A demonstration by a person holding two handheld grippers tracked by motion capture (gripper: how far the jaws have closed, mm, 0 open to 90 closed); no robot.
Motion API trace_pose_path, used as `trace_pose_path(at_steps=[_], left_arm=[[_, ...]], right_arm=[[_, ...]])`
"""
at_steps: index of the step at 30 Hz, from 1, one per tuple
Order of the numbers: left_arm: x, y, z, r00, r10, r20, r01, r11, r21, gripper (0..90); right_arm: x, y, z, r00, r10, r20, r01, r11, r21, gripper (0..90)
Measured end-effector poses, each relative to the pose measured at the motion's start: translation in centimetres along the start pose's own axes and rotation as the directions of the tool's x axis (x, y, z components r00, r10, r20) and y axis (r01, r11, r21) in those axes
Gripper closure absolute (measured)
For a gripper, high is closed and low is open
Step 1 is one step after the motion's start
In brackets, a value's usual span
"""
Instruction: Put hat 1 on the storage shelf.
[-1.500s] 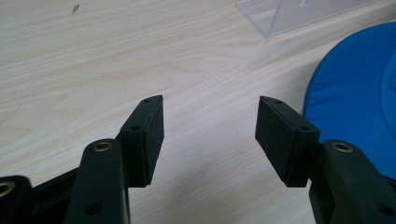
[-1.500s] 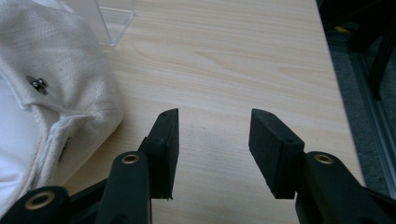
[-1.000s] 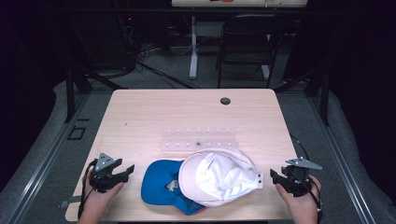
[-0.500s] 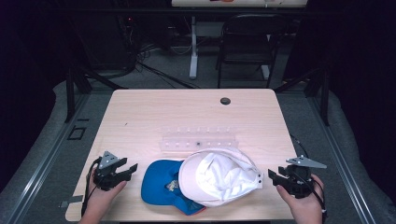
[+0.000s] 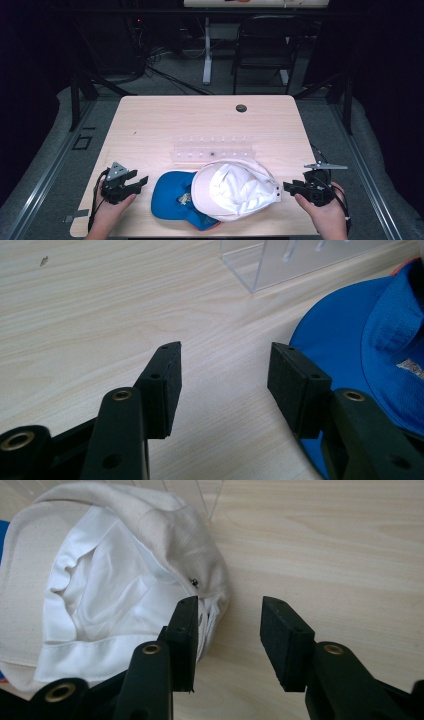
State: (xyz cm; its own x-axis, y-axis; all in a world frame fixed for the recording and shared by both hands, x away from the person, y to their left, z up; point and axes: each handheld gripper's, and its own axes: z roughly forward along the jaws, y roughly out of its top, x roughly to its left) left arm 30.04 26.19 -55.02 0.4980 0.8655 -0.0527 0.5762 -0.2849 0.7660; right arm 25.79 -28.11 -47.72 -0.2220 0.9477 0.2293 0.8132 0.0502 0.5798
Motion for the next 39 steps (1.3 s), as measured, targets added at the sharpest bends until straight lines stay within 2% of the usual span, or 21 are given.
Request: trace_pose_path(at_steps=[1, 3, 4, 8, 14, 18, 26, 32, 39], left_arm=[[0.0, 0.0, 0.0, 1.0, 0.002, 0.001, -0.002, 1.0, 0.003, 47.7], [0.0, 0.0, 0.0, 1.0, 0.002, 0.002, -0.002, 1.0, 0.004, 47.6], [0.0, 0.0, 0.0, 1.0, 0.0, 0.002, 0.0, 1.0, 0.005, 47.5], [0.0, -0.1, 0.1, 1.0, 0.004, 0.005, -0.004, 1.0, 0.009, 47.4], [-0.1, -0.1, 0.2, 0.9999, 0.007, 0.009, -0.008, 0.9998, 0.019, 47.4], [-0.1, -0.1, 0.2, 0.9999, 0.009, 0.01, -0.009, 0.9998, 0.018, 47.3], [0.0, -0.1, 0.2, 0.9999, 0.009, 0.01, -0.009, 0.9999, 0.014, 47.2], [0.0, -0.1, 0.2, 0.9999, 0.01, 0.012, -0.01, 0.9998, 0.019, 47.2], [0.1, -0.1, 0.3, 0.9999, 0.001, 0.012, -0.001, 0.9998, 0.019, 47.2]], right_arm=[[0.2, -0.1, 0.3, 1.0, 0.007, -0.005, -0.007, 1.0, 0.023, 62.3], [0.3, -0.1, 0.5, 0.9999, 0.008, -0.009, -0.008, 0.999, 0.031, 62.9], [0.4, -0.2, 0.7, 0.9998, 0.005, -0.017, -0.004, 0.999, 0.032, 63.3], [0.6, -0.5, 1.1, 1.0, -0.004, -0.002, 0.004, 1.0, 0.027, 67.0], [1.0, -0.6, 2.0, 0.9999, 0.002, -0.011, -0.002, 0.999, 0.045, 66.2], [1.3, -0.5, 2.5, 1.0, 0.006, -0.001, -0.006, 0.998, 0.056, 65.0], [1.4, -0.4, 3.8, 0.9984, 0.057, 0.006, -0.057, 0.994, 0.094, 66.2], [1.4, -0.5, 4.3, 0.9975, 0.068, 0.016, -0.07, 0.992, 0.1, 71.1], [1.6, -0.2, 4.5, 0.9977, 0.057, 0.038, -0.061, 0.992, 0.111, 77.0]])
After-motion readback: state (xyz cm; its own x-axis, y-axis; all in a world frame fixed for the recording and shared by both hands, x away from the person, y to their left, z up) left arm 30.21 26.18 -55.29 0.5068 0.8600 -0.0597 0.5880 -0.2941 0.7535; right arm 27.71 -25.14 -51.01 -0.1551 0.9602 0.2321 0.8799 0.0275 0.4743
